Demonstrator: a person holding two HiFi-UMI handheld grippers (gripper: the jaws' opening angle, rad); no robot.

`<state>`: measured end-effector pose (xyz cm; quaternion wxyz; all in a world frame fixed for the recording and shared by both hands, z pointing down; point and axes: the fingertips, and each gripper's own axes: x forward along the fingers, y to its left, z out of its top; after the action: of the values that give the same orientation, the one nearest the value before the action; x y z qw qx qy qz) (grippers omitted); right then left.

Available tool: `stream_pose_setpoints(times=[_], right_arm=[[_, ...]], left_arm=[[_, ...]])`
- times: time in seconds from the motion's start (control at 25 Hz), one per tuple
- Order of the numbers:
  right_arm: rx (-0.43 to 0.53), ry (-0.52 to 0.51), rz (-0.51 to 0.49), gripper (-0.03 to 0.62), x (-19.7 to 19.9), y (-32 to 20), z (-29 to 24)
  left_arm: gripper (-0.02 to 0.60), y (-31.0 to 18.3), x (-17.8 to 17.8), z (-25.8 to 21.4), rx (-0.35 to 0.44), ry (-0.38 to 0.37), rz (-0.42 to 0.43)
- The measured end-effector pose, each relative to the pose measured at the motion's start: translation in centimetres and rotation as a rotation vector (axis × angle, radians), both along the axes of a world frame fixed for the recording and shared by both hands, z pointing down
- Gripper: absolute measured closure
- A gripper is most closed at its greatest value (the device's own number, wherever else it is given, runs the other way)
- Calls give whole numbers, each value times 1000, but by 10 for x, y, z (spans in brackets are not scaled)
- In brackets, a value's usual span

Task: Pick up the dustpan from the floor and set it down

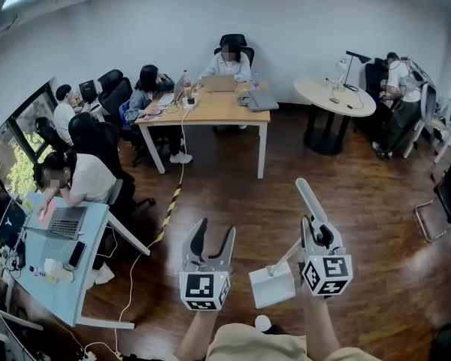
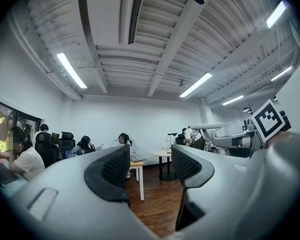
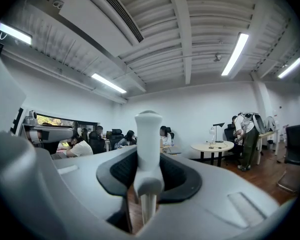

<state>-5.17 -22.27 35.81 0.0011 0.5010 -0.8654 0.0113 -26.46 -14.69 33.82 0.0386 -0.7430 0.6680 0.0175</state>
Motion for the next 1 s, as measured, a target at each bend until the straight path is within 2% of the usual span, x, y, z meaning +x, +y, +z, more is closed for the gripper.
stream_pose_setpoints(times=[0.2,0.4,0.6,0.72,0.88,1.0], right_arm=[[-48,28,50,494,24,-6,25],[-62,26,50,494,46,-2,39],[-62,29,77,494,89,15,49],[-73,28,110,496,126,29,63],[-127,36,188,494,182,48,102],[-184,22,235,493,218,59,143]], left_arm=[[346,-9,15,15,-22,5,52],[345,-26,51,29,-51,-4,144],[338,-44,123,37,-26,-24,381],[337,-52,174,52,-61,-44,515],[337,-55,244,75,-88,-84,675],[333,-50,290,90,-62,-60,778]])
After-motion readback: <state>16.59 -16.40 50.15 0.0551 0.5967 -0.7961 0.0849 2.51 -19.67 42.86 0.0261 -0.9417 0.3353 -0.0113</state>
